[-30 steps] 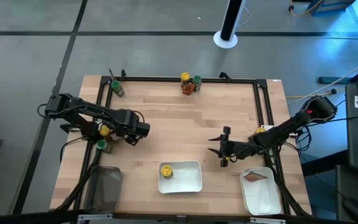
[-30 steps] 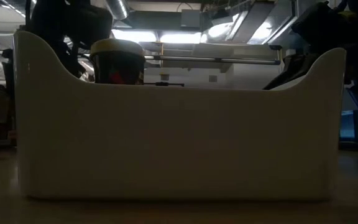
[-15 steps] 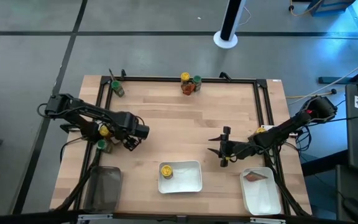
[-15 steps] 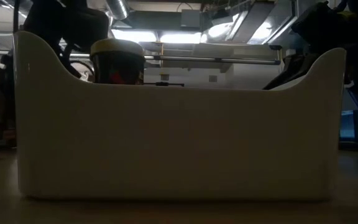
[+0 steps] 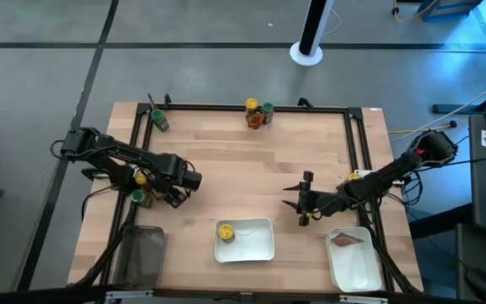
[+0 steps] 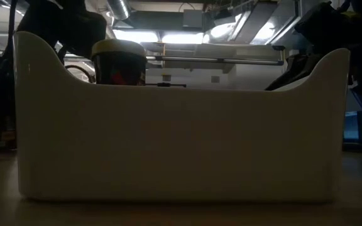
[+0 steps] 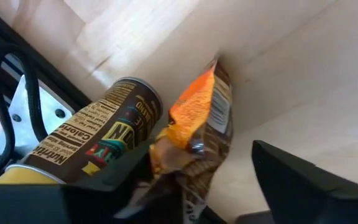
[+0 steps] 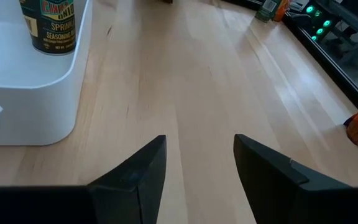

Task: Sort spices by type
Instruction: Put the bottom left brown seasoning bag into the right white bin

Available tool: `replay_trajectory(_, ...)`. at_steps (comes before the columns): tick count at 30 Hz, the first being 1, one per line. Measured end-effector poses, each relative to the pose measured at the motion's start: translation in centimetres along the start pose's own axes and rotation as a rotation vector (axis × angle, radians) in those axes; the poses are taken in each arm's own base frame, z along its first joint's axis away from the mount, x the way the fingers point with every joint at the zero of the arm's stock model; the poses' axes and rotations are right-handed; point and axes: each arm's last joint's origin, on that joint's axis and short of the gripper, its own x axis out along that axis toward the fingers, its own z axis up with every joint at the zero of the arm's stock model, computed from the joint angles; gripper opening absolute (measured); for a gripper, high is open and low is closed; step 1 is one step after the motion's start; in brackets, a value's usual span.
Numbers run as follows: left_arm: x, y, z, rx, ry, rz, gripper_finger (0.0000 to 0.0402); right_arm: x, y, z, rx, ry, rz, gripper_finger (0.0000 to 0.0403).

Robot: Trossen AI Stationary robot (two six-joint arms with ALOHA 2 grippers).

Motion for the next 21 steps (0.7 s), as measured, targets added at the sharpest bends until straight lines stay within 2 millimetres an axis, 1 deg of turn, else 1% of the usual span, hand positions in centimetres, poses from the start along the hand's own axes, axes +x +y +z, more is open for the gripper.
replay_trajectory(8,0.0,-0.1,0.0,0.006,0.022,-0.024,0.0109,0.0,0.0,0.0,-0.001,0.001,-0.001,0.0189)
replay_trajectory(13,0.0,-0.4,0.2,0.057,-0.003,-0.056,0.0025,0.0,0.0,0.0,-0.002,0.001,-0.002,0.0189)
replay_trajectory(14,0.0,-0.5,0.3,0.066,-0.011,-0.066,0.0014,0.0,0.0,0.0,-0.002,0.001,-0.002,0.0189)
replay_trajectory(15,-0.1,-0.6,0.3,0.075,-0.017,-0.074,0.0009,0.0,0.0,0.0,-0.003,0.002,-0.002,0.0189)
replay_trajectory(18,-0.2,-0.7,0.4,0.082,-0.025,-0.080,0.0012,0.0,0.0,0.0,-0.017,0.003,-0.002,0.0189)
replay_trajectory(21,-1.1,-1.0,0.4,0.096,-0.065,-0.086,0.0009,0.0,0.0,0.0,-0.022,0.003,-0.002,0.0189)
